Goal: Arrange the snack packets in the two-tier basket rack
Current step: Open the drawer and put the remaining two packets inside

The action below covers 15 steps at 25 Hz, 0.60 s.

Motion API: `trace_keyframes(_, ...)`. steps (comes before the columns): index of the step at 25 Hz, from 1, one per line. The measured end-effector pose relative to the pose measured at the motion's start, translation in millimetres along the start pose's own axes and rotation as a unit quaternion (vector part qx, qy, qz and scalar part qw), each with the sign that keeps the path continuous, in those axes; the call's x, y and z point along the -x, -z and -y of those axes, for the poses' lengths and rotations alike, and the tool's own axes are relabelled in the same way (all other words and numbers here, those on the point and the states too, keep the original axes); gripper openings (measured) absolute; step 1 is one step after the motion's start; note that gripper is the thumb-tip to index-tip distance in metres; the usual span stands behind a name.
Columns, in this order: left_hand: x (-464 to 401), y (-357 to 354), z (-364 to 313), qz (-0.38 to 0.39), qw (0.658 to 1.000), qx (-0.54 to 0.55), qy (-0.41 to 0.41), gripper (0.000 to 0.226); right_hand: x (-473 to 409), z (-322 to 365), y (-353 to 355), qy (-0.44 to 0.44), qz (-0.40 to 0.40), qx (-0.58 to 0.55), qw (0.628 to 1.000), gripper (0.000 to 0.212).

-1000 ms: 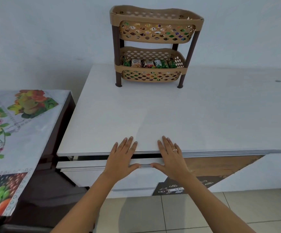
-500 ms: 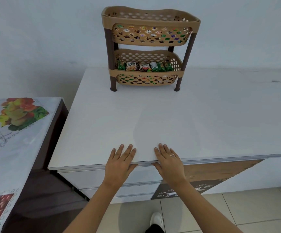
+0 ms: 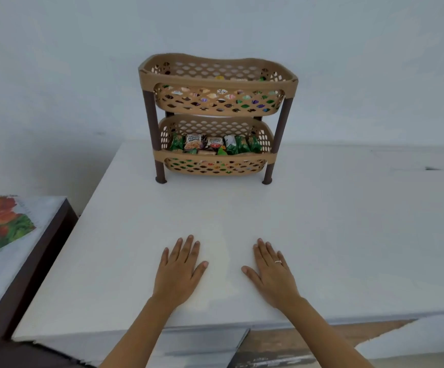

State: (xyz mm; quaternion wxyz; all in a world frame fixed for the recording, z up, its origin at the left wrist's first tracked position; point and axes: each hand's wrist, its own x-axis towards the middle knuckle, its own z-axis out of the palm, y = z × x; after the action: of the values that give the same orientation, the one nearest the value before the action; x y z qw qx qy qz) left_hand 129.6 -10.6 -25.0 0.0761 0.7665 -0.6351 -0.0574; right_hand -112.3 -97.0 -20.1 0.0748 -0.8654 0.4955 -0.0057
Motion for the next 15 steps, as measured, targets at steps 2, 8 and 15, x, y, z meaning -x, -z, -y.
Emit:
trace_keyframes(2, -22.4, -0.7, 2.2, -0.004, 1.000, 0.001, 0.018, 0.074, -20.5, -27.6, 3.3, -0.030, 0.009, 0.005, 0.999, 0.081)
trace_keyframes(8, -62.5, -4.4, 9.9, -0.019, 0.997, -0.001, 0.071, 0.061, -61.1, -80.2, 7.6, -0.071, -0.004, -0.005, 0.997, 0.085)
trace_keyframes(15, -86.6, -2.5, 16.4, -0.011, 0.996, -0.005, 0.086, 0.061, -85.9, -93.9, 14.4, -0.072, -0.009, -0.003, 0.997, 0.084)
